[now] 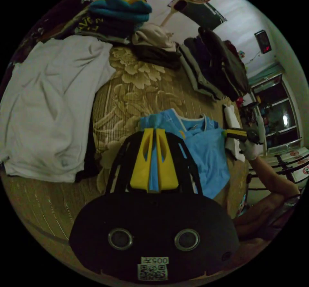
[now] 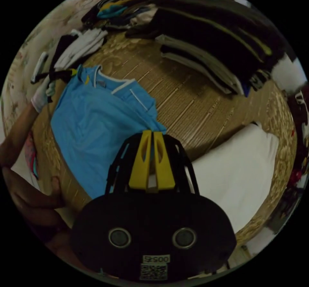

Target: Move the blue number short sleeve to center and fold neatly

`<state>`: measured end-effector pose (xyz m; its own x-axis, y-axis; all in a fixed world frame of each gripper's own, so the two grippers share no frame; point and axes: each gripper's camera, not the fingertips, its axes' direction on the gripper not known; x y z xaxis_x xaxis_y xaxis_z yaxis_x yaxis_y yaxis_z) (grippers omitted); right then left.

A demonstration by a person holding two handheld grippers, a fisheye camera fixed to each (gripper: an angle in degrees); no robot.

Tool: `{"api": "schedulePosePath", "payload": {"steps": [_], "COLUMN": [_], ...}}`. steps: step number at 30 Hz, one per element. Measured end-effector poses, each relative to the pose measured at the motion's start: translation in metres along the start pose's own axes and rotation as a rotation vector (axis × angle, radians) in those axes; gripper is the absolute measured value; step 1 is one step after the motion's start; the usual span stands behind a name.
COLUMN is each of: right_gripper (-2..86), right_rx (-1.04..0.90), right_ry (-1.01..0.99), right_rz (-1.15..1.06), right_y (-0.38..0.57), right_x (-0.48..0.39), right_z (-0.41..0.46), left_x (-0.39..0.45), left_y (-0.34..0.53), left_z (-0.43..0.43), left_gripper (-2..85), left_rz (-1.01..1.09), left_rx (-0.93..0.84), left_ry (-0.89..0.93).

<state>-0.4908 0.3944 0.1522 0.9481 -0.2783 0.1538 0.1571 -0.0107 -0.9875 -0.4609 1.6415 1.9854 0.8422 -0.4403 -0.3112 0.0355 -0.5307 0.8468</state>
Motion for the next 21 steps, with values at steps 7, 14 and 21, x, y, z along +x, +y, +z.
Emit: {"api": "schedulePosePath", "payload": {"steps": [7,14,21], "right_gripper": [-1.7,-1.5,-1.1], "right_rx": [0.044,0.036,0.201], "right_ry": [0.006,0.003,0.043], "right_rz": [0.085,0.119,0.191], "right_y": [0.007,0.002,0.003], "right_x": [-0.008,-0.033,-0.051], "right_z": [-0.022,-0.033,-0.08], "left_x": [-0.007,0.015,0.053], "left_y": [-0.002,0.007,0.046], "left_z": [0.004,-0.006,-0.058], "left_gripper": [1.5,1.5,-0.4], "left_rz": [-0.085,-0.031,0.087], "left_rx": [0.006,0.109,0.31], "left_ry": [-0.046,-0.03,-0.087]}}
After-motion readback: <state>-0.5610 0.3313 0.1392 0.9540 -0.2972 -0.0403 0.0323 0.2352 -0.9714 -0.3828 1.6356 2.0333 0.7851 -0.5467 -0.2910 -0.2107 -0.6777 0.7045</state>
